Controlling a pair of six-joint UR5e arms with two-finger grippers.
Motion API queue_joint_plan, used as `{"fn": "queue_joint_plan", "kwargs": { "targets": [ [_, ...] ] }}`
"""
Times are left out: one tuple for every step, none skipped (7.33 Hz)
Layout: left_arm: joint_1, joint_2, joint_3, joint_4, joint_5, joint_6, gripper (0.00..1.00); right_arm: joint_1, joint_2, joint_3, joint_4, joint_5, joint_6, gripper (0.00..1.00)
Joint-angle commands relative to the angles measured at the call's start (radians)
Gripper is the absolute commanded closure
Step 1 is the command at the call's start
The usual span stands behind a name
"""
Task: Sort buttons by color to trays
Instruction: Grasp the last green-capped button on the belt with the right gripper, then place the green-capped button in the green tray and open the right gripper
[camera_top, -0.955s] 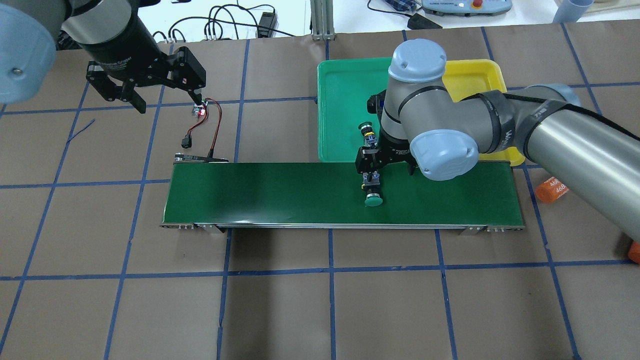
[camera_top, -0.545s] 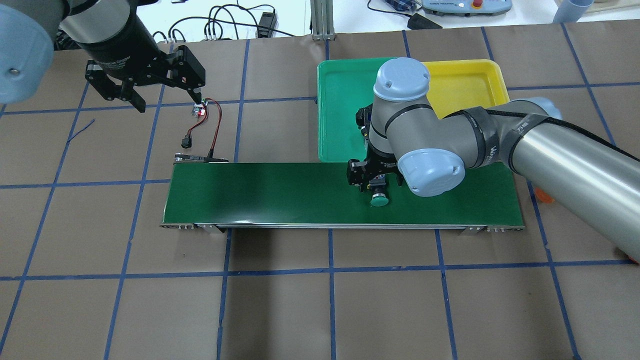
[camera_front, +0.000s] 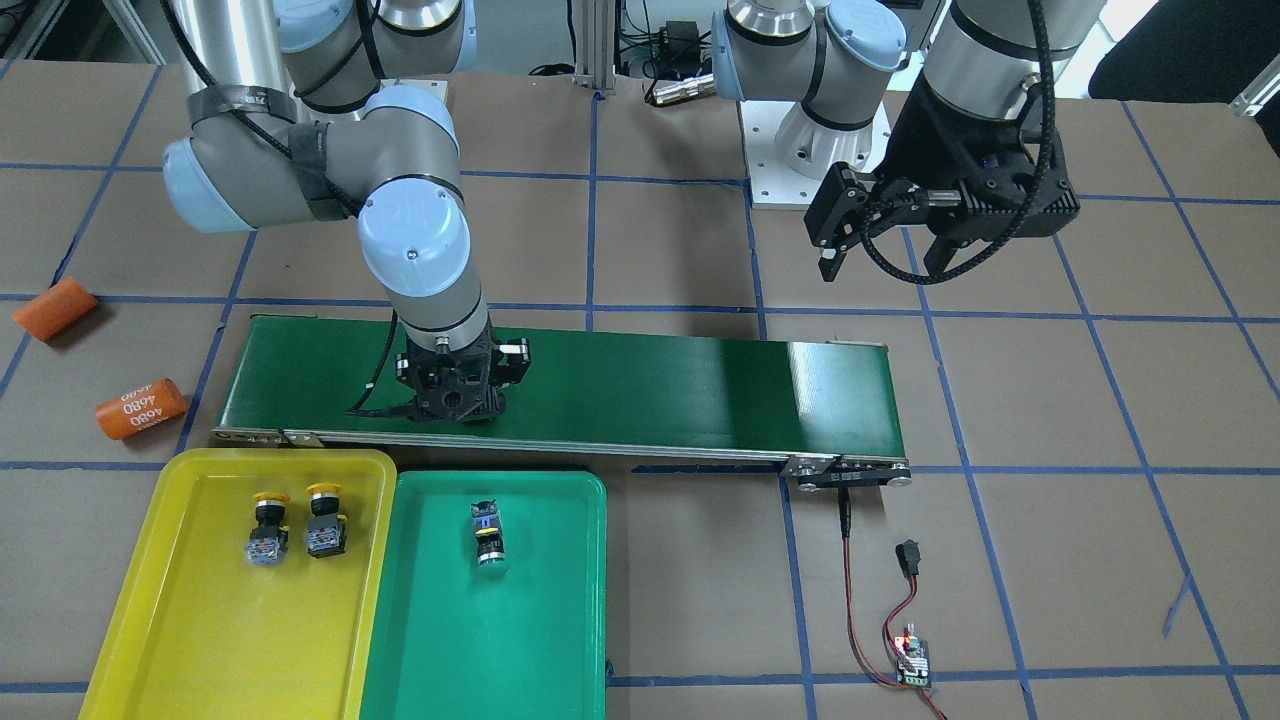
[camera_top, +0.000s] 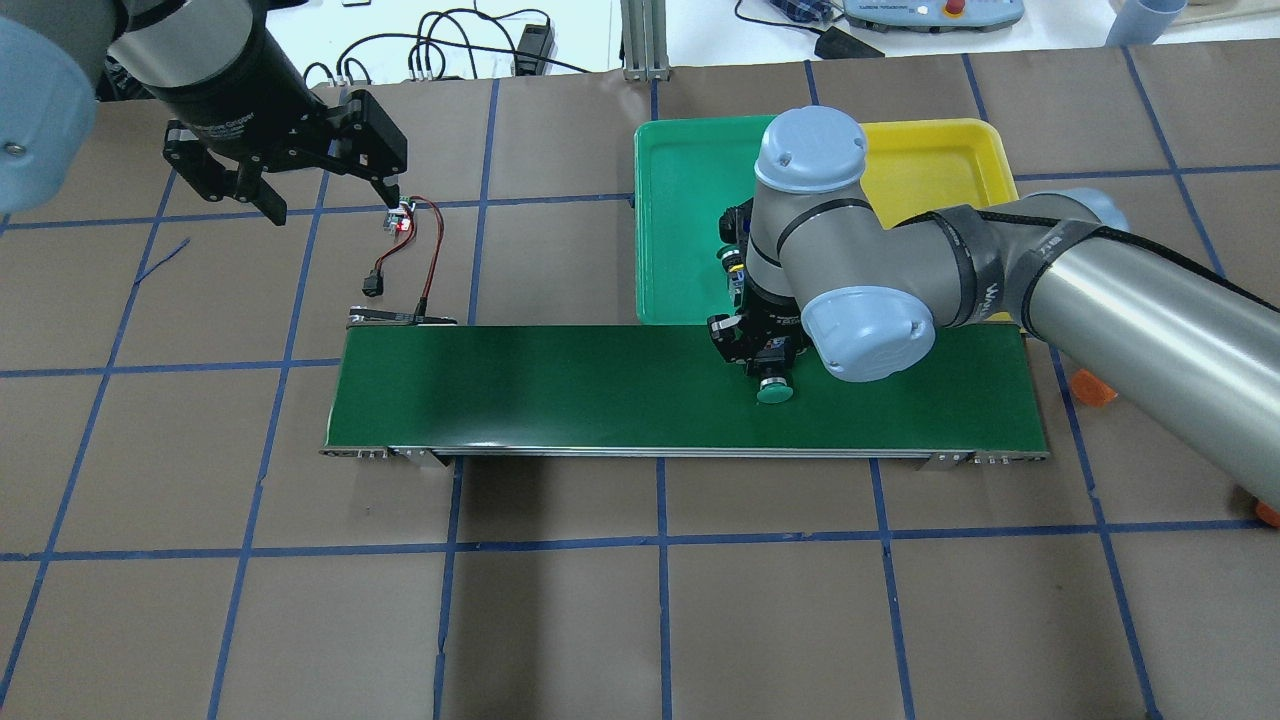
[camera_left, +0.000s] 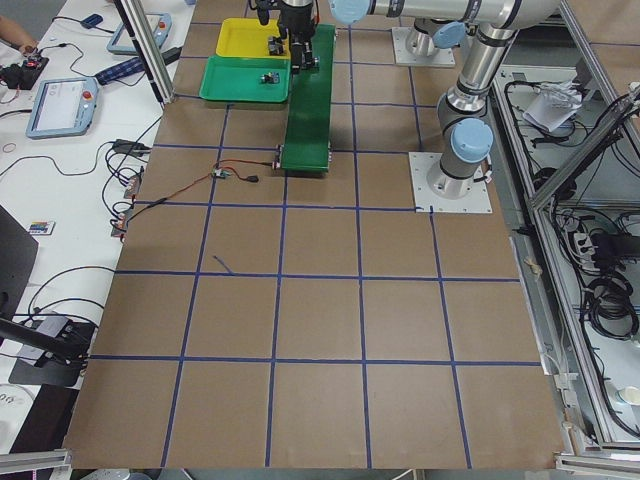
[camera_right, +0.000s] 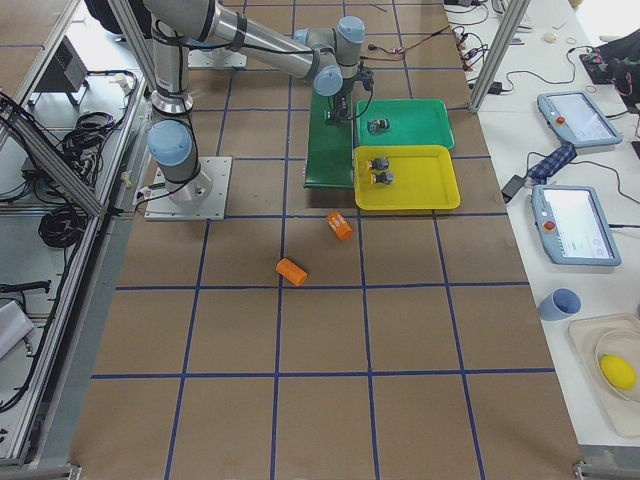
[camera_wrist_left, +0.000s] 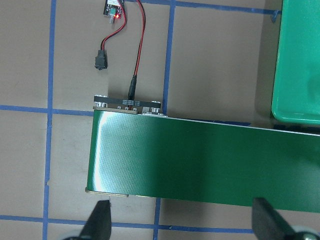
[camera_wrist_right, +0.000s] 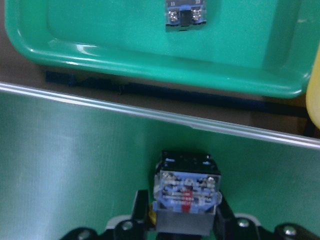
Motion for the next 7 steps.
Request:
{"fn": "queue_joint_plan", "kwargs": {
  "targets": [
    [0.000, -0.002, 0.004, 0.001, -0.002, 0.000, 0.00, -0.115, 0.068, -0.154, 0.014, 0.013, -0.076, 1.00],
    [0.000, -0.005, 0.004, 0.001, -0.002, 0.000, 0.00, -0.141, 0.136, -0.234, 0.017, 0.014, -0.095, 1.00],
    [0.000, -0.001, 0.003, 0.001, -0.001, 0.002, 0.00, -0.140, 0.183, -0.306, 0.012, 0.014, -0.095, 1.00],
    [0.002, 0.001, 0.003, 0.001, 0.001, 0.003, 0.00, -0.137, 0.203, -0.369, 0.031, 0.014, -0.095, 0.97],
    [0.002, -0.001, 0.003, 0.001, -0.001, 0.003, 0.00, -0.137, 0.209, -0.386, 0.055, 0.014, -0.095, 0.33],
    [0.003, 0.002, -0.002, 0.001, 0.001, 0.003, 0.00, -0.137, 0.211, -0.385, 0.058, 0.014, -0.092, 0.00],
    [0.003, 0.004, -0.002, 0.001, -0.001, 0.003, 0.00, -0.138, 0.209, -0.385, 0.070, 0.014, -0.091, 0.00]
  ]
}}
